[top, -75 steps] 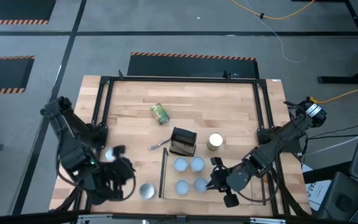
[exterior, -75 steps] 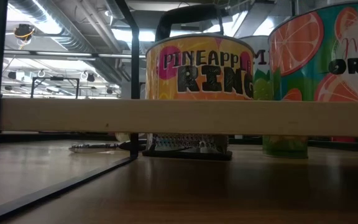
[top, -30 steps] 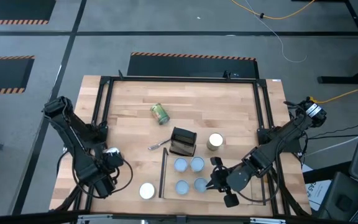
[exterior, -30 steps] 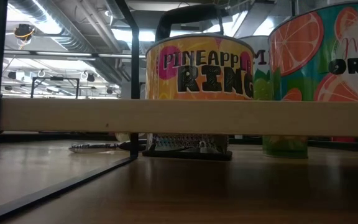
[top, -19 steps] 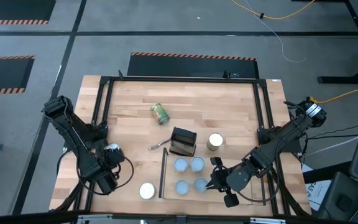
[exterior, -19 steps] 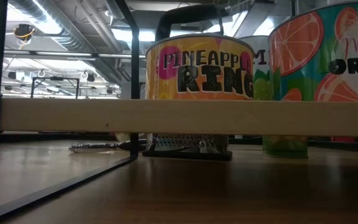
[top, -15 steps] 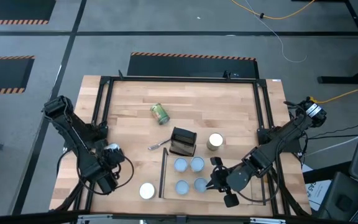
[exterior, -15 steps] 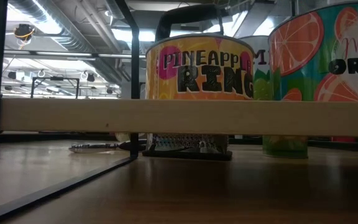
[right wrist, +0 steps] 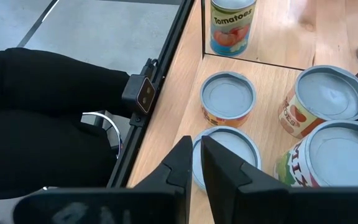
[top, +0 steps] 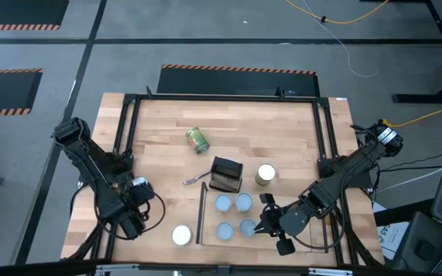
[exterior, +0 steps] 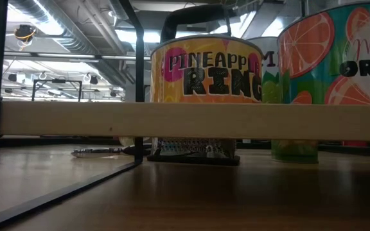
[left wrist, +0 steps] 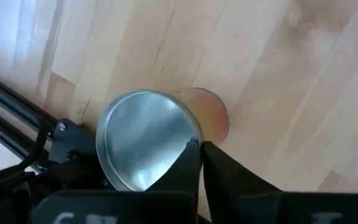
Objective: Pick and place cans onto a shelf
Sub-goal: Put the canned pineapple on the shelf
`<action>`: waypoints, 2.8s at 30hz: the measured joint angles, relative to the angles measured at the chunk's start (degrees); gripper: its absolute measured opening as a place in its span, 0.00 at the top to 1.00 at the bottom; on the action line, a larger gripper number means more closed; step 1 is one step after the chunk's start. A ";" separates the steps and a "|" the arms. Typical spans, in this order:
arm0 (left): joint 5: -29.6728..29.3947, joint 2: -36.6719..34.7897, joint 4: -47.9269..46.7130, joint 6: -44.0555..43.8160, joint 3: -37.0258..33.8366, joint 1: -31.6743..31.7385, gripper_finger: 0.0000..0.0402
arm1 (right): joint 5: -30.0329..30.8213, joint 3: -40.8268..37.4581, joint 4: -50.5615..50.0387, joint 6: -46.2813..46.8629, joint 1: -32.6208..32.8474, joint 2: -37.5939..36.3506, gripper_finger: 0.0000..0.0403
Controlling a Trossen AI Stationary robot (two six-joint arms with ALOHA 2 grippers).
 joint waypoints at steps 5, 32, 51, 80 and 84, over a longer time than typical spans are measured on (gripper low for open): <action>-0.94 0.35 -1.01 -0.56 3.40 0.05 0.99 | -0.01 0.00 0.00 0.00 0.00 0.00 0.90; -6.89 0.17 -0.91 17.31 35.92 0.00 1.00 | -0.01 0.00 0.00 -0.22 0.00 0.00 0.90; -7.80 3.60 35.60 82.43 44.31 10.04 1.00 | -4.57 0.00 -3.37 -4.45 0.46 -4.36 0.90; 31.62 21.72 48.62 106.52 44.27 29.31 1.00 | -4.50 0.02 5.28 -20.07 -1.90 -11.48 0.90; 31.62 21.72 48.88 106.50 44.27 29.20 1.00 | -4.51 0.02 5.31 -18.85 -4.00 -11.26 0.82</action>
